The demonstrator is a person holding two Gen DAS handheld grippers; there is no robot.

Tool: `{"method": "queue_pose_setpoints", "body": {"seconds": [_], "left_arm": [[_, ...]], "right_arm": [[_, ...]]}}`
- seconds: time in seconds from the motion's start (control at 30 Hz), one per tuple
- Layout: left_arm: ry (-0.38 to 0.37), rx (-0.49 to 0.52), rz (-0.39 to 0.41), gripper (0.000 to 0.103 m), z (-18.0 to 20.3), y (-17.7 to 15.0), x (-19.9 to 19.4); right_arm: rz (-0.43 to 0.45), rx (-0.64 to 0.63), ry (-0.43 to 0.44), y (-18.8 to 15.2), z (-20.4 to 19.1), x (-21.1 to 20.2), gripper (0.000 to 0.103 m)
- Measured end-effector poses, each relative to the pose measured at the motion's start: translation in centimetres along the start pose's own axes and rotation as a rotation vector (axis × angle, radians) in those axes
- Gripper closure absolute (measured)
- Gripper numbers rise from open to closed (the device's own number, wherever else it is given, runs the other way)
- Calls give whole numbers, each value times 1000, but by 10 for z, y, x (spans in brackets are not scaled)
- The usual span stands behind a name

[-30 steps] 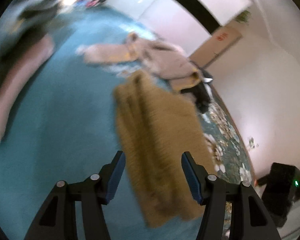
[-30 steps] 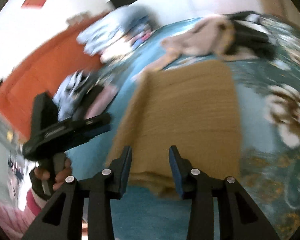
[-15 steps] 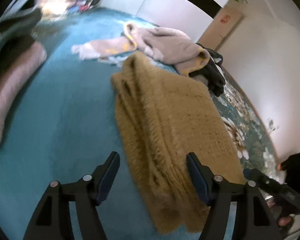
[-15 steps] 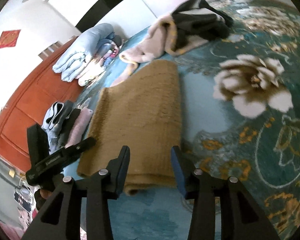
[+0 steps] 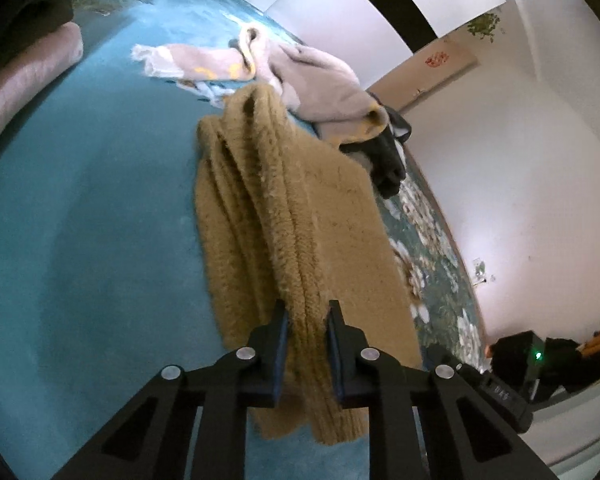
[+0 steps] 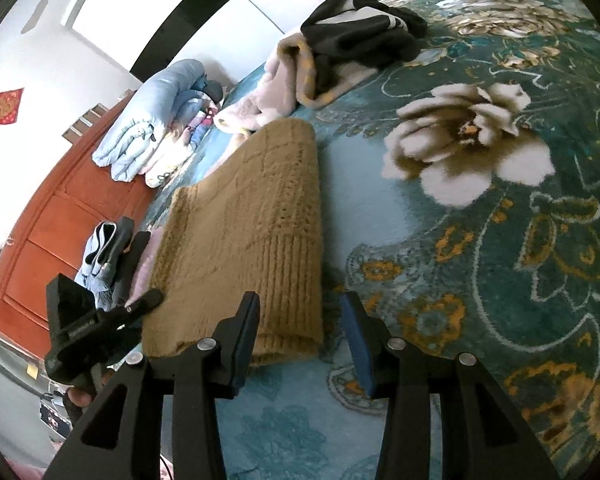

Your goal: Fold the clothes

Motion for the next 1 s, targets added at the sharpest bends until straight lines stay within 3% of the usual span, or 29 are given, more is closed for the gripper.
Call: {"method": "queue_pose_setpoints", "body": {"seconds": [0.1, 0.47, 0.73, 0.77, 0.83, 0.93, 1.0], "left_arm": [[0, -26, -18, 84, -11, -7, 6], [-42, -16, -9, 79, -14, -5, 0], [-27, 23, 48, 50, -14, 4, -16], [-20, 19, 51, 47, -16, 5, -16], [-4, 9, 55, 47, -22, 8, -18], [4, -16, 60, 46, -30, 11, -20], [6, -30, 63, 46, -35, 12, -22]], "right_arm": [[-9, 21, -2, -3, 4, 3, 42], [-80, 103, 93, -10, 4, 34, 39], [-95, 184, 207, -7, -3, 52, 37], [-88, 190, 209, -7, -4, 52, 39], [-87, 215, 216, -6, -2, 53, 71], [-72, 274, 253, 2, 8, 48, 75], [-44, 266, 234, 15, 12, 43, 76]]}}
Point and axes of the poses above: each gripper's, at about its wrist camera, not at the fingertips, and x roughly the way its jaws point, z to its right, y to its top, the point moved 4 cm from there along x, roughly the way its jaws point, and after that the axes turned 2 degrees about x, right-handed, at the moved point
